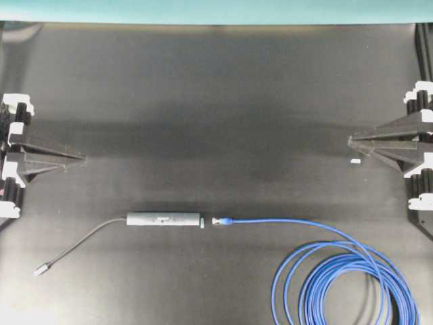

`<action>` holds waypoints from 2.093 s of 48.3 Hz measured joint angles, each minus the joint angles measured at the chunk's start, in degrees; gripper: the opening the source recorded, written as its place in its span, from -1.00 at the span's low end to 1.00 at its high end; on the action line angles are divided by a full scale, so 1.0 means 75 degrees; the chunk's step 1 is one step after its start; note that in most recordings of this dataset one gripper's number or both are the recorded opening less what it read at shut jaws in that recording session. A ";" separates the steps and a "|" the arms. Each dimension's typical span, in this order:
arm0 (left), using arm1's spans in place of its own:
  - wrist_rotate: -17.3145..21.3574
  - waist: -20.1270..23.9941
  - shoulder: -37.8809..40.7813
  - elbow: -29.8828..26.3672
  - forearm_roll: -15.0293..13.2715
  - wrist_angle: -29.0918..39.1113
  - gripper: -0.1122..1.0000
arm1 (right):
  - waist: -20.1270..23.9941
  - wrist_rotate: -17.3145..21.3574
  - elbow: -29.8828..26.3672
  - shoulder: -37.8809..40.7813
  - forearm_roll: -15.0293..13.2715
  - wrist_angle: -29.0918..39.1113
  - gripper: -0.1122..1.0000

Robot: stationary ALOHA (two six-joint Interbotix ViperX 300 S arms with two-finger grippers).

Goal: Insert the LAN cable into the hub.
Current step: 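Move the left gripper to the grey hub, right gripper to the blue plug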

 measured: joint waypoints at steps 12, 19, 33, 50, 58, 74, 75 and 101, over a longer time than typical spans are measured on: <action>-0.0469 -0.0258 0.0680 -0.0129 0.0281 -0.0035 -0.78 | 0.0164 0.0105 -0.0516 0.1031 0.0141 0.1336 -0.80; -0.0492 -0.0398 0.0879 -0.0129 0.0293 -0.0059 -0.78 | 0.0504 0.0129 -0.0762 0.1840 0.0152 0.1746 -0.80; -0.0668 -0.0586 0.1980 -0.0176 0.0293 -0.0246 -0.76 | 0.0668 0.0141 -0.1301 0.3539 0.0176 0.1828 -0.79; -0.0984 -0.0750 0.3434 -0.0387 0.0293 -0.1324 0.65 | 0.0820 0.0152 -0.2086 0.5227 0.0199 0.1852 0.48; -0.1008 -0.0844 0.4441 -0.0246 0.0293 -0.2461 0.48 | 0.1102 0.0164 -0.2273 0.5672 0.0223 0.1828 0.66; -0.1125 -0.0844 0.6762 0.0094 0.0293 -0.4957 0.52 | 0.1207 0.0715 -0.2332 0.5707 0.0316 0.1781 0.66; -0.1148 -0.0832 0.6891 0.0094 0.0293 -0.5016 0.52 | 0.1207 0.0738 -0.2320 0.5707 0.0305 0.1781 0.66; -0.1395 -0.0574 0.8578 -0.0129 0.0293 -0.5437 0.52 | 0.1207 0.0797 -0.2414 0.5742 0.0340 0.1746 0.66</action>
